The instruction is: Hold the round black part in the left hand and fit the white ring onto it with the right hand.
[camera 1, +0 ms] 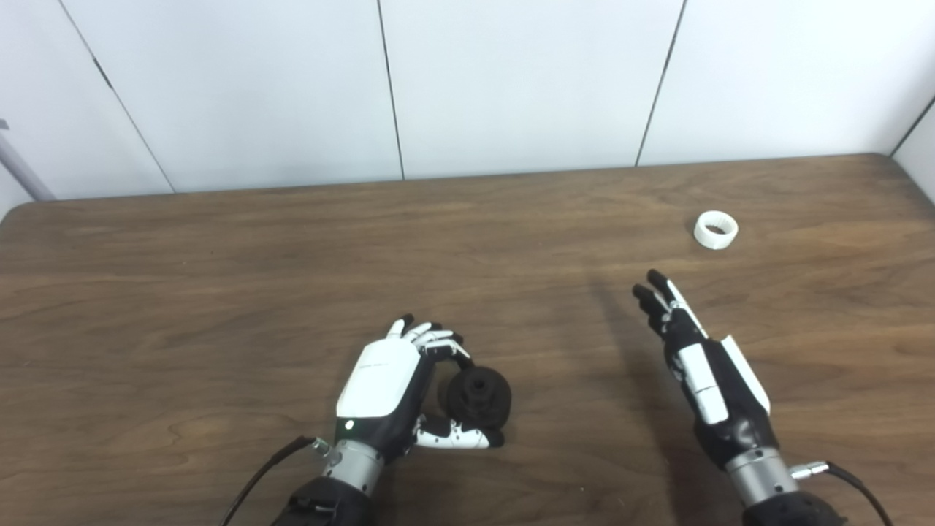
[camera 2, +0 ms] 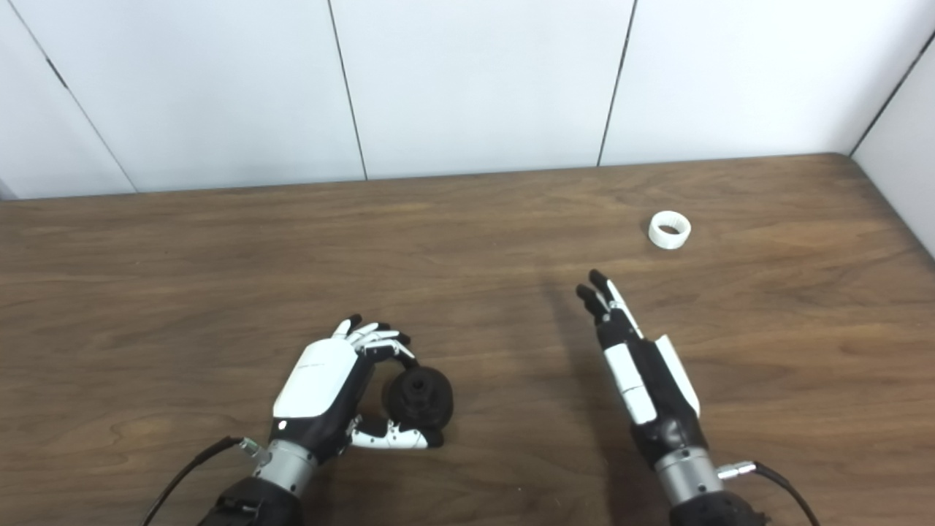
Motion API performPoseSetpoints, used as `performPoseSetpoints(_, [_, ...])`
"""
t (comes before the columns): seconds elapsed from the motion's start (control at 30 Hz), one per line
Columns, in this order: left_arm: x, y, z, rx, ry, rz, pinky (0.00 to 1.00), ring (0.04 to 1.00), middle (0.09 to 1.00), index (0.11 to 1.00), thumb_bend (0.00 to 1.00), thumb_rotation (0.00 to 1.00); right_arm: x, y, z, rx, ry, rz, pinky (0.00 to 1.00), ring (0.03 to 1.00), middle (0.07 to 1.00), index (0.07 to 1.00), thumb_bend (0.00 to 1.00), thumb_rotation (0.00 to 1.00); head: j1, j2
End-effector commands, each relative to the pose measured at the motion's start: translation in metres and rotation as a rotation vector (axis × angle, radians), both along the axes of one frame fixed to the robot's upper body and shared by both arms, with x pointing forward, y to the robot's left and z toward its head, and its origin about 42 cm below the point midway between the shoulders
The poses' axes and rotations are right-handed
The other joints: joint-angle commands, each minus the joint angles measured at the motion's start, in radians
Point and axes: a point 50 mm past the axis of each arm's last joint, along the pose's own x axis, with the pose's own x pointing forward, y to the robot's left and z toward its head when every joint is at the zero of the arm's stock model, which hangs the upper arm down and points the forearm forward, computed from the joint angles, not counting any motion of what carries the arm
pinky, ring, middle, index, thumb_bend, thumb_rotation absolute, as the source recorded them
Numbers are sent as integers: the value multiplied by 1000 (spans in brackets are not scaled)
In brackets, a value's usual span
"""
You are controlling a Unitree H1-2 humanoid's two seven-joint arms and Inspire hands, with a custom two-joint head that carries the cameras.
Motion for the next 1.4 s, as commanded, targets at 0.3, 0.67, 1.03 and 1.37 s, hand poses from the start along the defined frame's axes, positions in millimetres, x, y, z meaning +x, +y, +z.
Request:
performPoseSetpoints(0.3, [-2, 12, -16, 74, 33, 1, 1000, 902, 800, 483, 525, 55, 41, -23, 47, -194, -132, -114, 990, 968, 937, 942, 552, 843, -43, -36])
performPoseSetpoints(0.67, [-1, 18, -19, 82, 25, 11, 1000, 904, 801, 483, 525, 55, 87, -63, 75, -549, -160, -175, 858, 912, 934, 923, 635, 582, -141, -96])
performPoseSetpoints(1.03, [1, 29, -23, 81, 18, 22, 1000, 897, 798, 482, 525, 53, 136, -78, 95, -698, -87, -270, 957, 999, 961, 872, 735, 454, -222, -124])
performPoseSetpoints(1.37, [0, 41, -28, 75, 17, 25, 1000, 892, 795, 483, 524, 54, 172, -97, 99, -788, -35, -321, 961, 1000, 979, 822, 792, 330, -270, -150])
